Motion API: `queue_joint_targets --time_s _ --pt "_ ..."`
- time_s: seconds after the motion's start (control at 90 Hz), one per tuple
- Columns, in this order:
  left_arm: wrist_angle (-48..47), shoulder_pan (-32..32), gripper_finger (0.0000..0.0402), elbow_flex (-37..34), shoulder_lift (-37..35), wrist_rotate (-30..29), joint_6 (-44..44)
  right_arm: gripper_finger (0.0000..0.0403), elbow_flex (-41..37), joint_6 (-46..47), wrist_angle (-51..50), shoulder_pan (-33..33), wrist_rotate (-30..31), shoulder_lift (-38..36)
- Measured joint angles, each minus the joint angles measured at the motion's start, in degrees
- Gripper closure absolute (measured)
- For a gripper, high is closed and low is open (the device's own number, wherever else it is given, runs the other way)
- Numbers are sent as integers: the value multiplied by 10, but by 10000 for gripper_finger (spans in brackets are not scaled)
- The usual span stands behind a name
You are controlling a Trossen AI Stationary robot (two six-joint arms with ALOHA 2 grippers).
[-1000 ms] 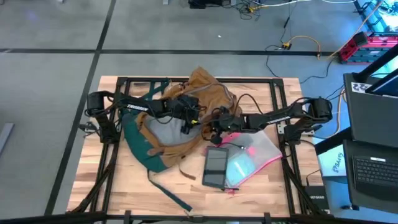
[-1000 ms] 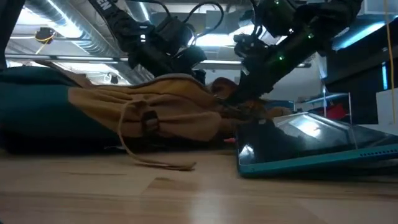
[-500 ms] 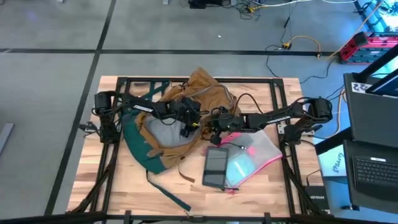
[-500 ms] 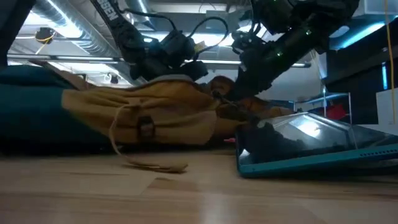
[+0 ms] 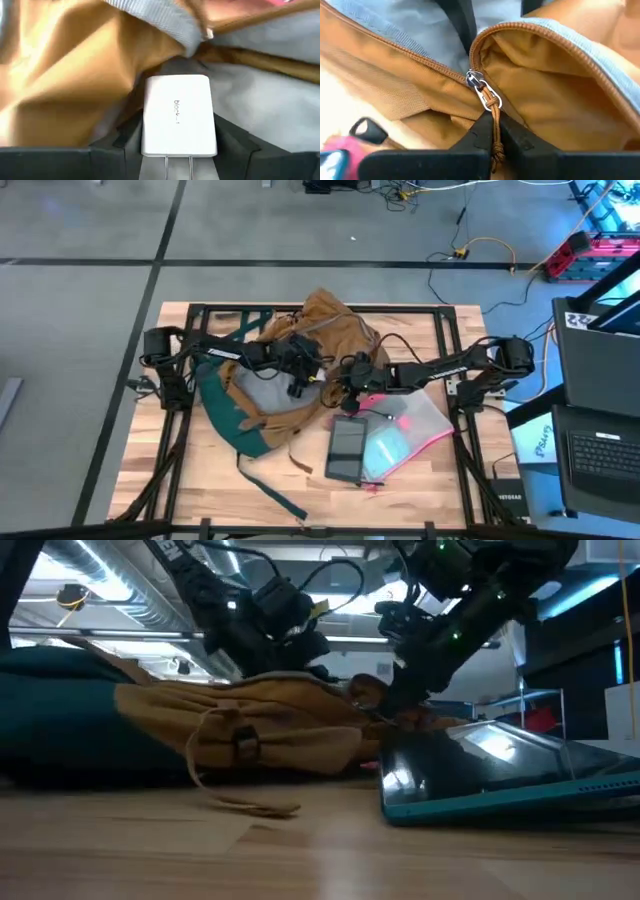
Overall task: Unpack backpack
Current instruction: Remove the white charger adapter from the brown backpack
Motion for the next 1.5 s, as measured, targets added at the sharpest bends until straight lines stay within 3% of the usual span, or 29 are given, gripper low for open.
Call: queue_joint_targets --time_s 0.322,0.578,0.756,0.922,1.089,1.311,1.5 --pt "-106 -47 239 0 -93 -57 -19 402 0 3 -10 -2 44 0" --pt "-129 -110 239 0 -169 -115 -27 402 -1 3 -8 -28 46 0" --pt "-123 -164 239 0 -207 -68 -55 402 -1 -1 -8 -56 52 0" --pt "-118 -211 239 0 -197 1 -79 402 -2 -2 -2 -74 52 0" --pt "-90 -238 239 0 -153 2 -92 402 -2 -3 14 -76 50 0" --pt "-31 -226 239 0 -75 8 -104 401 -2 -2 21 -76 39 0" --pt "11 -214 187 0 -34 16 -135 384 -2 1 23 -76 34 0"
